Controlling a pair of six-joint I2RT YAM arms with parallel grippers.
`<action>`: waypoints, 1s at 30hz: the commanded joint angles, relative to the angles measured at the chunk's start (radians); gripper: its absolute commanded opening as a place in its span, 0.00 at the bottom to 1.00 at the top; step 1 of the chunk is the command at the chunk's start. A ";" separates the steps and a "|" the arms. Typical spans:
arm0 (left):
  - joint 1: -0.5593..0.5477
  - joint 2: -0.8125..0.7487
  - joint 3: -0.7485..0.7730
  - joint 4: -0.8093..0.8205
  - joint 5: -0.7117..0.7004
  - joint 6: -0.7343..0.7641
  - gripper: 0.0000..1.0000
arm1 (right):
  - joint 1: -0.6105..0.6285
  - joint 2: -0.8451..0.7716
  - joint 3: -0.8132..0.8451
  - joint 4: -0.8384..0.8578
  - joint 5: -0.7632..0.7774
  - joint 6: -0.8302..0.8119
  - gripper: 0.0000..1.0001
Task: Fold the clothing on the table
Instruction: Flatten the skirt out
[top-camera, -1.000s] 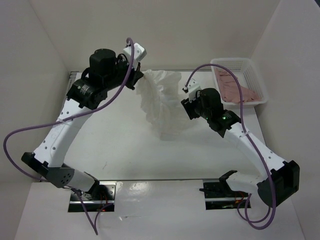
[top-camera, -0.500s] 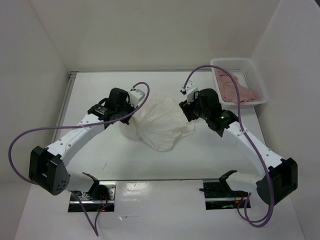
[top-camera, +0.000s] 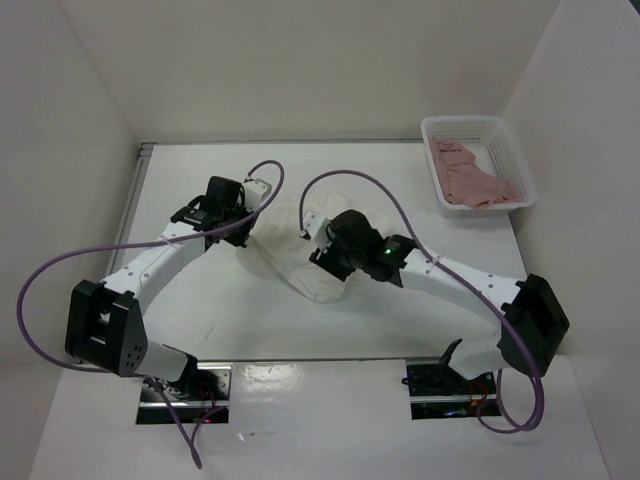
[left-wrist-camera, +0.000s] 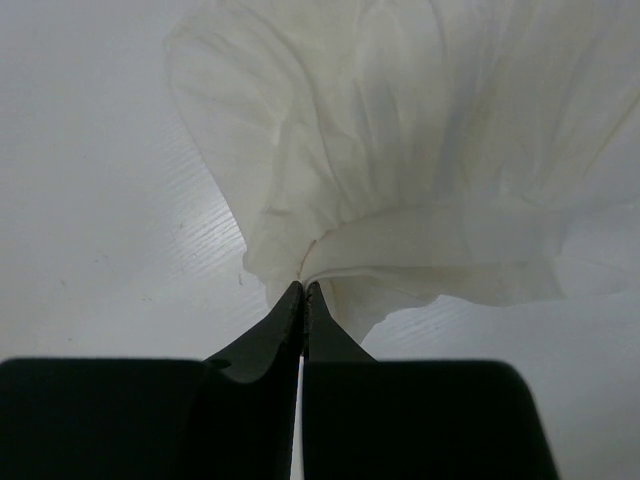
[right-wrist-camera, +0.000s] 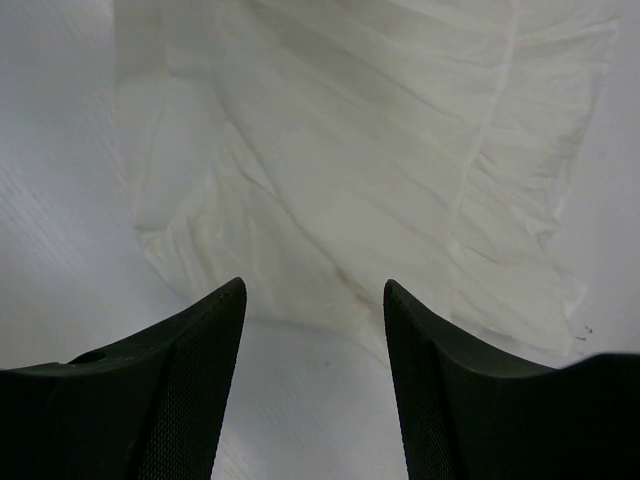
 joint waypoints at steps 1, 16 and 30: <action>0.052 0.050 0.002 0.011 0.043 -0.019 0.00 | 0.086 0.052 -0.004 -0.003 0.116 -0.025 0.63; 0.179 0.209 0.053 -0.031 0.161 -0.028 0.00 | 0.347 0.203 -0.024 0.096 0.370 -0.045 0.63; 0.179 0.209 0.053 -0.040 0.180 -0.028 0.00 | 0.499 0.365 0.122 0.129 0.416 -0.002 0.63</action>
